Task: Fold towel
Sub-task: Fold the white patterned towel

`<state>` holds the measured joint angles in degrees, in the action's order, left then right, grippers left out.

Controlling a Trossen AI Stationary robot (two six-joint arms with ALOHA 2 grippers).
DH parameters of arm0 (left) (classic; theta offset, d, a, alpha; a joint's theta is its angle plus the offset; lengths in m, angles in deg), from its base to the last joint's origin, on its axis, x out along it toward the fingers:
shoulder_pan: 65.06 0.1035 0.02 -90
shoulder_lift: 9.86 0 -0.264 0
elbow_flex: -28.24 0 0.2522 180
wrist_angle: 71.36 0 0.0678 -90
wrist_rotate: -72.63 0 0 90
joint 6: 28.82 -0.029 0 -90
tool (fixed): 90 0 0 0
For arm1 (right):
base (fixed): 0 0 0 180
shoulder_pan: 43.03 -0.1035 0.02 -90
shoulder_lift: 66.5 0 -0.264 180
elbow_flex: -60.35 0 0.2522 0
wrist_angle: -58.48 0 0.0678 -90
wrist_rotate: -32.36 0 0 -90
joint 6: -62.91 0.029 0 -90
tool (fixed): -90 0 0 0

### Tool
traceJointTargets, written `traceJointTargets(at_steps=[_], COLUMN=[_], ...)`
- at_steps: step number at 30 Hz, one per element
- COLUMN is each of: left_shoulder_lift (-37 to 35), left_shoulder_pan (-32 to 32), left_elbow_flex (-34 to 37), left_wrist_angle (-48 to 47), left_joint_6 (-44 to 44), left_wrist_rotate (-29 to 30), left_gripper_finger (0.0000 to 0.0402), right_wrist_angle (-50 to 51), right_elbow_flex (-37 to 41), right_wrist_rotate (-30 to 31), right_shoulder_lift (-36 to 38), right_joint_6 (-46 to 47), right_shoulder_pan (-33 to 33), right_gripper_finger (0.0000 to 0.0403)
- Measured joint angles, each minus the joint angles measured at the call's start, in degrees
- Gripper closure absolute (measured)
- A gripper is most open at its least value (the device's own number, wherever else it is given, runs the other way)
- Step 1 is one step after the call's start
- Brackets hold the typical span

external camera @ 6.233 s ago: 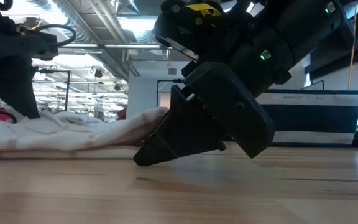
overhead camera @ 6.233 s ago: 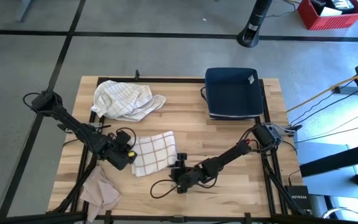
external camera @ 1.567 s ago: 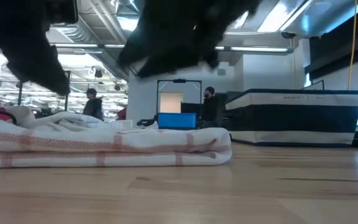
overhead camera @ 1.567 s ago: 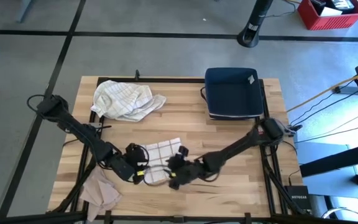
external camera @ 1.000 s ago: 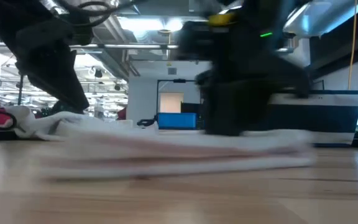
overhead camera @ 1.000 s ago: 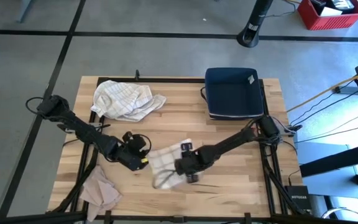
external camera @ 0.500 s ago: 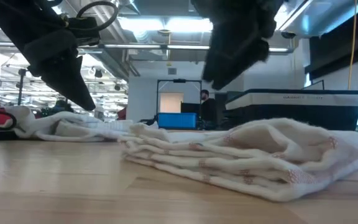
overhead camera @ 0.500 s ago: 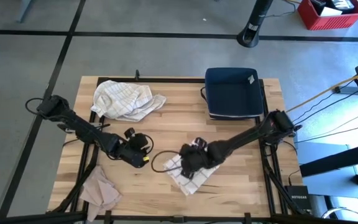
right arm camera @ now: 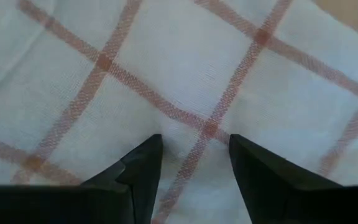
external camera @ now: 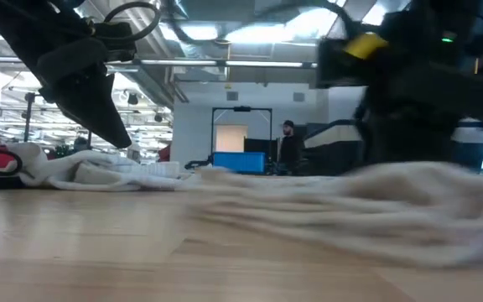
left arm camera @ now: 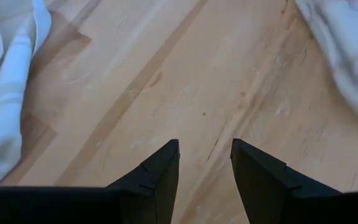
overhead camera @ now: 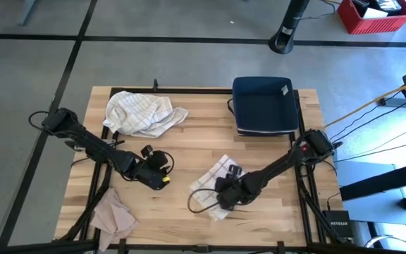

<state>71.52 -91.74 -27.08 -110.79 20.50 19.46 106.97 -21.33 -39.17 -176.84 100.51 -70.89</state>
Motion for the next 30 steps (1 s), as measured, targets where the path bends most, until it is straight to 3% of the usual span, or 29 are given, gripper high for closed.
traceJointTargets(at_steps=[7, 12, 14, 22, 30], left_shoulder_lift=[0.0, 0.0, 0.0, 0.01, 0.02], left_shoulder_pan=[-0.07, -0.07, -0.07, -0.07, -0.83], left_elbow_flex=[-0.02, -0.02, -0.02, -0.02, -0.02], left_wrist_angle=[0.9, 0.81, 0.81, 0.85, 0.83], left_joint_6=[-0.24, -1.16, -1.33, -1.33, -1.35], left_wrist_rotate=[-0.01, -0.01, -0.01, -0.01, -0.03], left_gripper_finger=[0.0263, 0.0263, 0.0263, 0.0263, 0.0263], right_wrist_angle=[30.4, 38.95, 35.34, -1.34, -4.86], right_elbow_flex=[0.24, -0.2, -1.04, 4.94, 15.6], right_wrist_rotate=[-1.92, -2.24, -2.6, -0.22, -0.45], right_shoulder_lift=[5.12, 9.29, 11.09, 13.12, 13.76], right_joint_6=[-13.38, -16.42, -12.65, 8.2, 13.31], right_shoulder_pan=[-0.76, -0.6, -0.63, -0.68, -0.68], right_gripper_finger=[0.021, 0.021, 0.021, 0.021, 0.021])
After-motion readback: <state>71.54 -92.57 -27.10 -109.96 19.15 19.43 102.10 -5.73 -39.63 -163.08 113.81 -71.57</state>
